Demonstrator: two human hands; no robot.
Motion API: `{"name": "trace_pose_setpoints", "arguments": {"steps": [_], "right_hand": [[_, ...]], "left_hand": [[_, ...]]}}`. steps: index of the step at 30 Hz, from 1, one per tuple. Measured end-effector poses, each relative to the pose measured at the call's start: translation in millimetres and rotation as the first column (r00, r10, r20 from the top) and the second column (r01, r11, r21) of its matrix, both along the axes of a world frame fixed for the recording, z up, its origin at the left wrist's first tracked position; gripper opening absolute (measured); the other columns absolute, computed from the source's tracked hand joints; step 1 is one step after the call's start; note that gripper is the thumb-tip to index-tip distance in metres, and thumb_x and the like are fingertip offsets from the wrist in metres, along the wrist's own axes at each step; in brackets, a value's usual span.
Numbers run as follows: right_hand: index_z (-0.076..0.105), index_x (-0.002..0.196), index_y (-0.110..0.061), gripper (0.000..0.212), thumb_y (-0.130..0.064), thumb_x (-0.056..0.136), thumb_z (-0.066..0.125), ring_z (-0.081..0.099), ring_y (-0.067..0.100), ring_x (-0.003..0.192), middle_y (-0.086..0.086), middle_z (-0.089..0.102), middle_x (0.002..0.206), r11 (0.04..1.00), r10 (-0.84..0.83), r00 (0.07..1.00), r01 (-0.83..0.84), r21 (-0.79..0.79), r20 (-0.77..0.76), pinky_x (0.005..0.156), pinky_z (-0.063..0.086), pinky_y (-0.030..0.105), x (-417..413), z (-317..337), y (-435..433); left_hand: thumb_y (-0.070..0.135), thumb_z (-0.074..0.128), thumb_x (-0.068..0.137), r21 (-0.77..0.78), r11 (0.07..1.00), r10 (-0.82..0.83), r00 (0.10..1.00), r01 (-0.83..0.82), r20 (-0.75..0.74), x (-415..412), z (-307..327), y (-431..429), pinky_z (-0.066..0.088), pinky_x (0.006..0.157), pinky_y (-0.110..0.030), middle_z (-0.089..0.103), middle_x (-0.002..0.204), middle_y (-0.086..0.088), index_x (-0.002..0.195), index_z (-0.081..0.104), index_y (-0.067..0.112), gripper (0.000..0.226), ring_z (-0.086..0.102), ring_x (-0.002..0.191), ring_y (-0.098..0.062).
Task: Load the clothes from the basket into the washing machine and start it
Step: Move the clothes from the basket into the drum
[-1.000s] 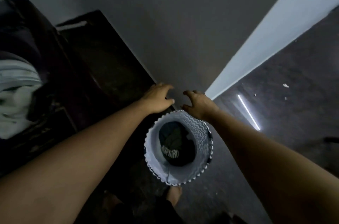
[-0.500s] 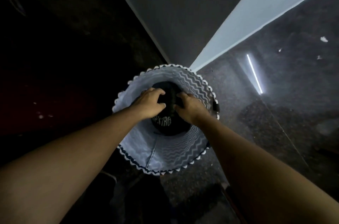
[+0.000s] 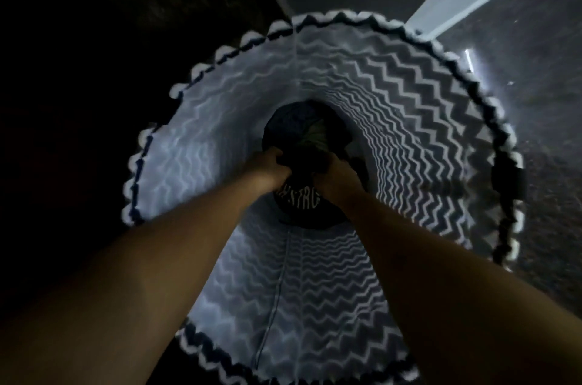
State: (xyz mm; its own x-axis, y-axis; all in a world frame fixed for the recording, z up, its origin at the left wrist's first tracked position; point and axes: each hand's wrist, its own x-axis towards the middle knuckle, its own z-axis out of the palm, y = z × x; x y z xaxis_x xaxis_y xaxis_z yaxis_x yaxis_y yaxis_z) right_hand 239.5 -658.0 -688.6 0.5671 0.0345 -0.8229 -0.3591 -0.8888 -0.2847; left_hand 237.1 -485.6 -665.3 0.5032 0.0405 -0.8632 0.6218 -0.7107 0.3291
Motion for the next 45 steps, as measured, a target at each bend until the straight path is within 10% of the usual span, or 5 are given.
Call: {"name": "trace_pose_setpoints", "arguments": {"steps": [9,15,21,35,45], "right_hand": [[0.009,0.161,-0.014,0.113,-0.066,0.08,0.069,0.034,0.038,0.144,0.017,0.028,0.16,0.994,-0.052,0.998,0.054,0.091,-0.02,0.118,0.032,0.052,1,-80,1],[0.02,0.155,0.0,0.052,-0.019,0.108,0.01,0.026,0.036,0.149,0.024,0.025,0.162,0.956,-0.279,0.96,0.277,0.093,0.011,0.123,0.02,0.039,-3,-71,-4],[0.072,0.099,-0.008,0.025,-0.028,0.09,0.06,0.067,0.035,0.102,0.016,0.072,0.101,0.87,-0.467,0.884,0.456,0.185,0.017,0.096,0.052,0.048,-8,-19,-1],[0.056,0.064,-0.012,0.035,-0.024,0.092,0.074,0.06,0.018,0.047,0.012,0.06,0.059,0.458,-0.732,0.643,0.711,0.534,-0.227,0.045,0.05,0.025,14,264,17],[0.066,0.09,0.008,0.055,-0.048,0.094,0.066,0.073,0.025,0.076,0.02,0.074,0.084,0.348,-0.741,0.657,0.555,0.756,-0.141,0.073,0.062,0.037,11,535,-3]], "left_hand": [[0.02,0.053,0.098,-0.213,0.96,0.19,0.982,-0.182,0.018,1,-79,-21,0.021,0.118,-0.032,0.033,0.159,-0.003,0.156,0.027,0.023,0.064,0.029,0.147,-0.024],[0.003,0.052,0.091,-0.191,0.944,0.253,0.961,-0.27,-0.109,-12,-95,-28,0.05,0.102,-0.04,0.064,0.121,-0.012,0.121,0.064,0.012,0.034,0.06,0.117,-0.031],[0.005,0.042,0.097,-0.134,0.947,0.28,0.955,-0.291,-0.095,-16,-51,-18,0.046,0.104,-0.035,0.059,0.128,-0.004,0.129,0.061,0.009,0.038,0.057,0.118,-0.026],[0.012,0.053,0.087,-0.159,0.987,0.043,0.996,-0.029,0.082,2,202,3,0.05,0.103,-0.044,0.06,0.134,-0.01,0.141,0.047,0.026,0.056,0.058,0.122,-0.03],[0.02,0.079,0.081,-0.393,0.919,0.141,0.922,0.013,0.361,-11,454,-13,0.042,0.111,-0.038,0.064,0.132,0.002,0.131,0.061,0.028,0.054,0.055,0.128,-0.018]]}}
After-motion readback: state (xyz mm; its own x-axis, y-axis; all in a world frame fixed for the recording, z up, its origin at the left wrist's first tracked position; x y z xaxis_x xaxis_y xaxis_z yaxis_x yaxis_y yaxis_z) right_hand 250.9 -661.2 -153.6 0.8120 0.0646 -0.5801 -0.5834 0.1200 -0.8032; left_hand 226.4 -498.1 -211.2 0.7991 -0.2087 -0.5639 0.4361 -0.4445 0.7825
